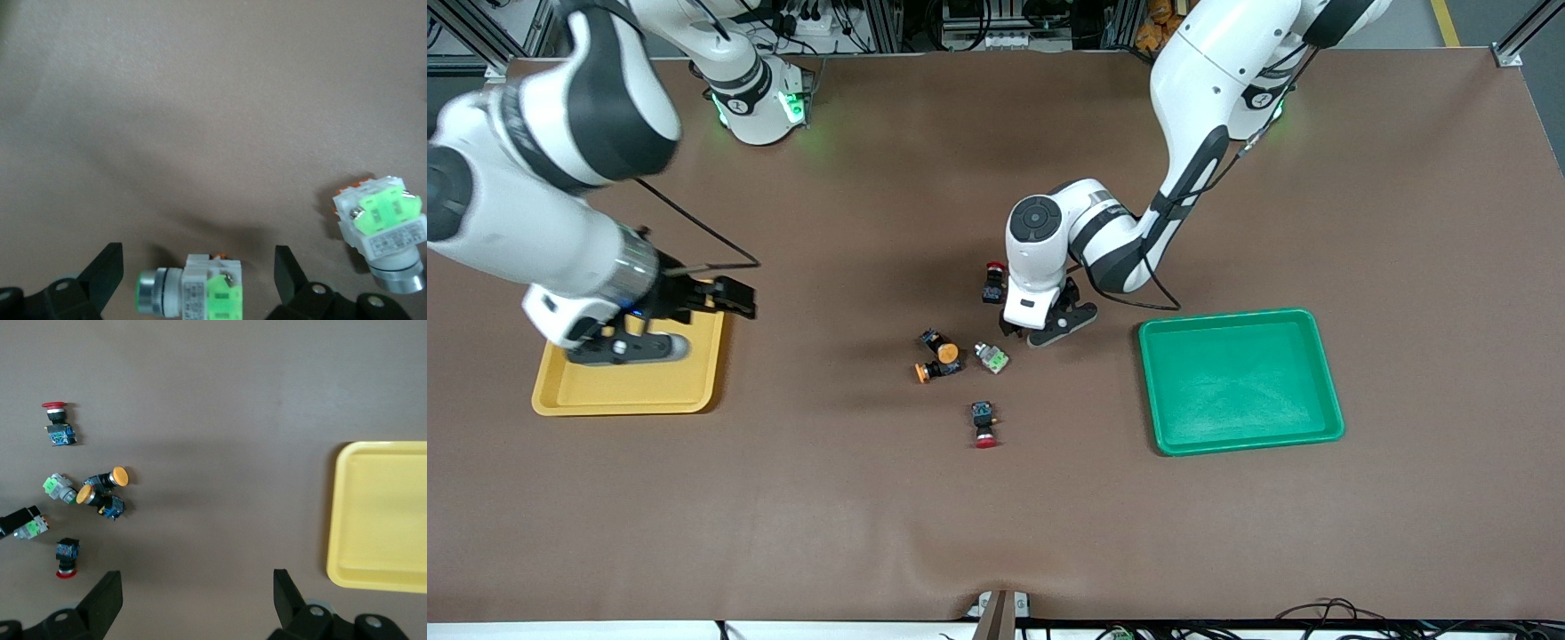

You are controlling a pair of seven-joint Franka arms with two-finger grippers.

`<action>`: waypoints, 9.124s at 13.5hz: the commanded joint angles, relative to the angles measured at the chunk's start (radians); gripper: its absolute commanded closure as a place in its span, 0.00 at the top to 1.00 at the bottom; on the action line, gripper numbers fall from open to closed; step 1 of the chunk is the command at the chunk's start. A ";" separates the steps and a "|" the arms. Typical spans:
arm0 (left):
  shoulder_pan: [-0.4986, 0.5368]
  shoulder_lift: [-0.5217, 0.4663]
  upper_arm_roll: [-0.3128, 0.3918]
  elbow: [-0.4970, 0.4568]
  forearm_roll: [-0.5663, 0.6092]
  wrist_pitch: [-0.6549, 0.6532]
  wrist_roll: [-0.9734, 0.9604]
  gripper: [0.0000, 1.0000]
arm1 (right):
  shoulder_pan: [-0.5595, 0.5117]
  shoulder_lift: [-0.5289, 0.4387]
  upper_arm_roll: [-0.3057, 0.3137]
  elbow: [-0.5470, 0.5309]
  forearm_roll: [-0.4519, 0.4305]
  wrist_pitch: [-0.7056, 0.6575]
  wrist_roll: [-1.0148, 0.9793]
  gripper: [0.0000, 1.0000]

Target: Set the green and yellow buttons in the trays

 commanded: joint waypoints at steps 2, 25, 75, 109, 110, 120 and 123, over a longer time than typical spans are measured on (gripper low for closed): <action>-0.016 0.015 0.003 0.018 0.014 0.011 -0.046 1.00 | 0.063 0.065 -0.005 0.035 0.018 0.034 0.113 1.00; 0.507 -0.166 -0.245 -0.046 0.010 -0.207 0.478 0.00 | 0.356 0.169 -0.009 -0.129 -0.123 0.415 0.195 1.00; 0.242 0.153 -0.299 0.265 0.056 -0.128 -0.132 1.00 | 0.234 0.056 -0.005 -0.452 -0.086 0.613 -0.039 0.00; 0.539 -0.034 -0.368 0.270 0.040 -0.409 0.185 0.00 | -0.631 0.189 -0.012 -0.496 -0.183 0.547 -0.623 0.05; 0.591 -0.037 -0.379 0.256 0.040 -0.414 0.229 0.00 | -0.633 0.195 -0.012 -0.491 -0.180 0.547 -0.623 0.21; 0.941 -0.068 -0.397 0.092 0.040 -0.449 0.573 0.00 | -0.627 0.199 -0.005 -0.445 -0.177 0.476 -0.668 1.00; 0.970 -0.048 -0.391 0.029 0.057 -0.367 0.577 0.00 | -0.602 0.191 -0.002 -0.427 -0.177 0.444 -0.666 1.00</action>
